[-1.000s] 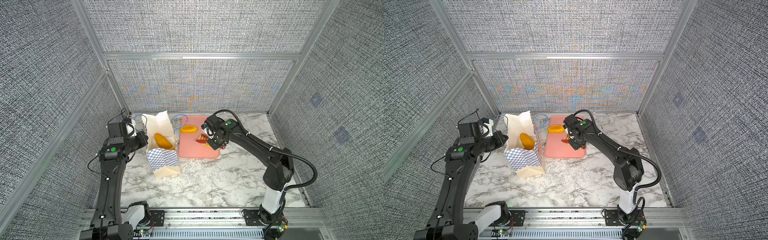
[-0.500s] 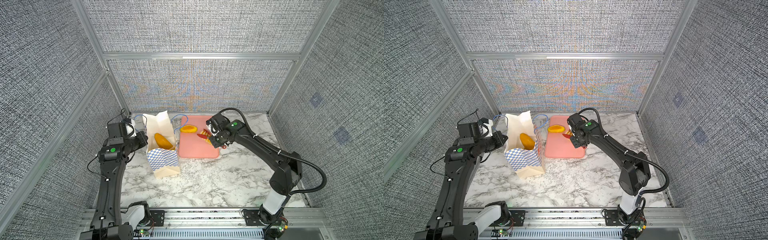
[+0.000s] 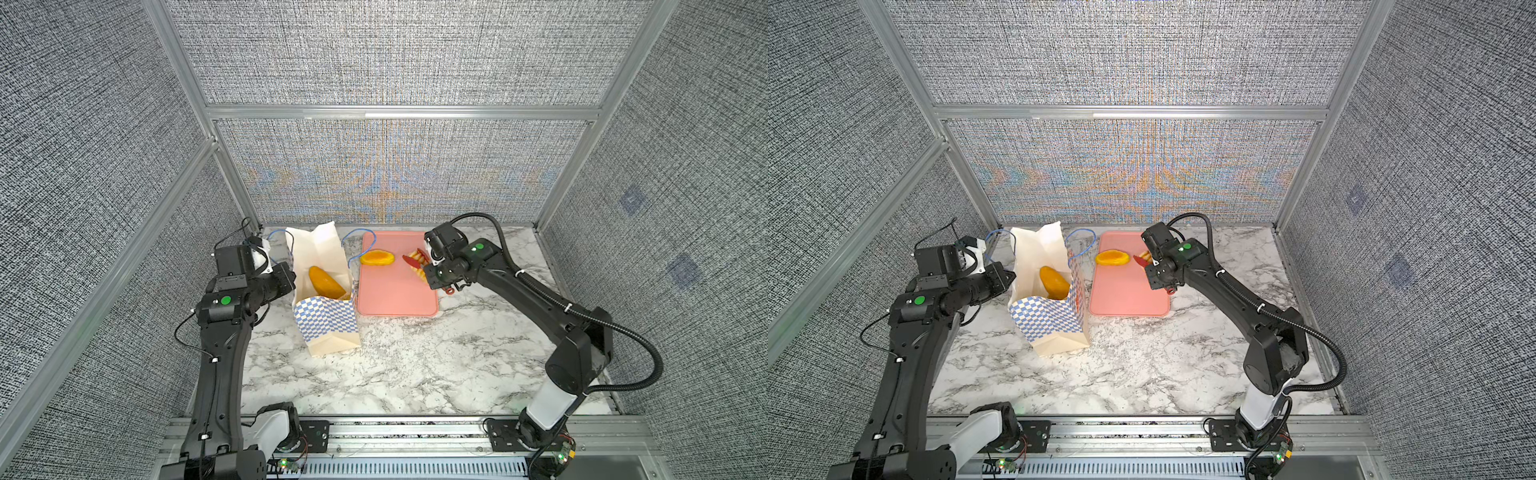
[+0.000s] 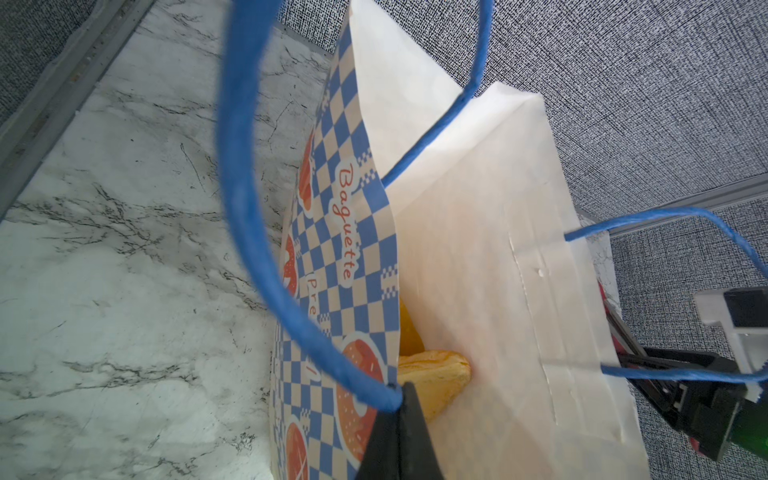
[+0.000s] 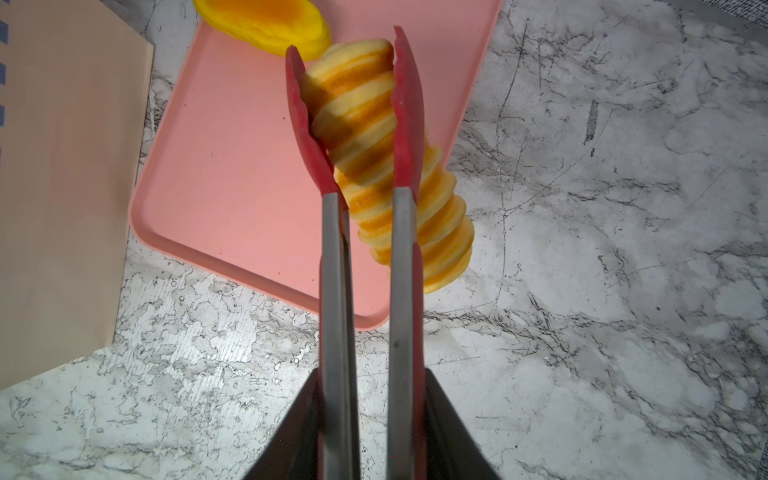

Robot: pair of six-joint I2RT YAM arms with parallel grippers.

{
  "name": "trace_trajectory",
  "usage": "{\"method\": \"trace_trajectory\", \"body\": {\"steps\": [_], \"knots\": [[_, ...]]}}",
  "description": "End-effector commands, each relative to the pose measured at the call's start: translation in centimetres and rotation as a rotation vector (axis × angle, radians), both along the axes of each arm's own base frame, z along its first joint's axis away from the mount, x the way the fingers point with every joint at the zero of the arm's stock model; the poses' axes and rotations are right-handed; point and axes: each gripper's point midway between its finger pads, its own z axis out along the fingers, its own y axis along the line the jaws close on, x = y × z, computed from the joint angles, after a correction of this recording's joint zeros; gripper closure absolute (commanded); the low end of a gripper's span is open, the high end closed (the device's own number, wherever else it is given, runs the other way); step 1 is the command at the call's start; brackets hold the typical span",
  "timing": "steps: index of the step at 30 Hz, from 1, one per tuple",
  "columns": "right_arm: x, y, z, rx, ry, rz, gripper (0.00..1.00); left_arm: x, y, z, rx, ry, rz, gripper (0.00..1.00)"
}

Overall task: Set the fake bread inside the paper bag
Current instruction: 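Lift the ridged yellow bread with the tongs off the tray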

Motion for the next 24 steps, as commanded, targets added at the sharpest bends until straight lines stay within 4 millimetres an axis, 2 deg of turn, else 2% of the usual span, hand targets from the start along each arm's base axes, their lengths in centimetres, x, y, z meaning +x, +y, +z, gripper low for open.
{"method": "trace_trajectory", "body": {"steps": [1, 16, 24], "knots": [[0.8, 0.0, 1.6, 0.039, -0.069, -0.049, 0.64, -0.1, 0.1, 0.0, 0.003, -0.003, 0.001, 1.0], [0.3, -0.1, 6.5, 0.15, -0.181, -0.058, 0.64, -0.1, 0.0, 0.3, 0.002, -0.009, 0.0, 1.0], [-0.3, -0.2, 10.2, 0.22, -0.251, -0.048, 0.64, 0.0, 0.0, 0.4, 0.0, -0.013, 0.001, 1.0]]}}
